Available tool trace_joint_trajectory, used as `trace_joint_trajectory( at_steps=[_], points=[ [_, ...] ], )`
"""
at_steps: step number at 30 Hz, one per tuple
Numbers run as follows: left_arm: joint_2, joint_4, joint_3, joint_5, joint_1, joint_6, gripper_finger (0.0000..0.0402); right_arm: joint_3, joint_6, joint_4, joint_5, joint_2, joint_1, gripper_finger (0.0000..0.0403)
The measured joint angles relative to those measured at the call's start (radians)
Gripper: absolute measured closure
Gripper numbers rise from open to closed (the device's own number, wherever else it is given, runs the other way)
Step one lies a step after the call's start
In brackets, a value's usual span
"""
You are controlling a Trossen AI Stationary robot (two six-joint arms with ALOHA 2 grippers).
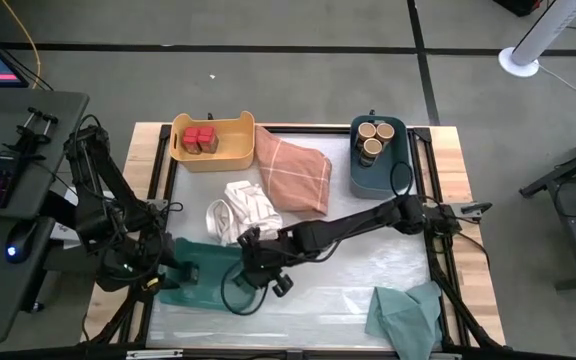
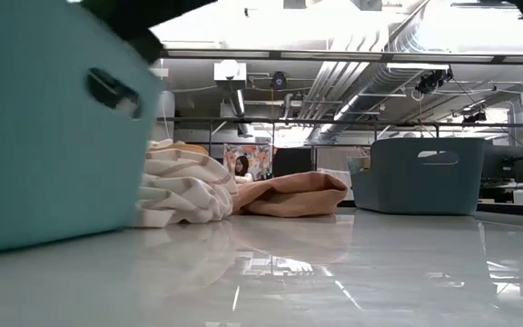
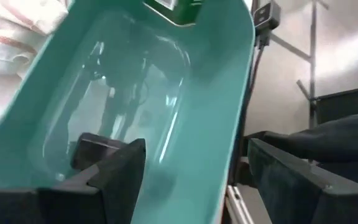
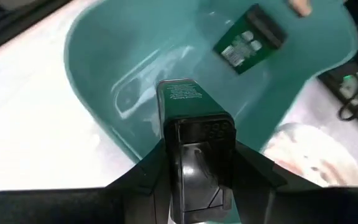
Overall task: Sort spices by type
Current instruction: Put the black seasoning can into the green bin
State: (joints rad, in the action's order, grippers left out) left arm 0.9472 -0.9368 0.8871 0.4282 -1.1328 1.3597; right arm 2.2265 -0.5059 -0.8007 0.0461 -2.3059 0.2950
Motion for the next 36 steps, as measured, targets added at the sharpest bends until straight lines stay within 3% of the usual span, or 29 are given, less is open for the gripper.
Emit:
trace_joint_trajectory(
  at_steps=[9,16,25,31,36],
  points=[
    [-0.001,0.092,0.000,0.009,0.000,0.000,0.0133,0.000,-0.128,-0.180,0.040,0.004,0.063,0.0282],
    [-0.003,0.132,0.000,0.026,0.000,0.001,0.0133,0.000,-0.329,-0.190,0.107,0.004,0.110,0.0282],
    [-0.004,0.135,0.000,0.028,0.000,0.054,0.0133,0.000,-0.379,-0.197,0.090,-0.010,0.087,0.0281],
    [-0.004,0.136,0.000,0.028,0.000,0.079,0.0133,0.000,-0.378,-0.195,0.024,-0.010,0.069,0.0215],
    [-0.004,0.135,0.000,0.051,0.000,0.079,0.0133,0.000,-0.391,-0.193,0.006,-0.010,0.068,0.0203]
  ],
)
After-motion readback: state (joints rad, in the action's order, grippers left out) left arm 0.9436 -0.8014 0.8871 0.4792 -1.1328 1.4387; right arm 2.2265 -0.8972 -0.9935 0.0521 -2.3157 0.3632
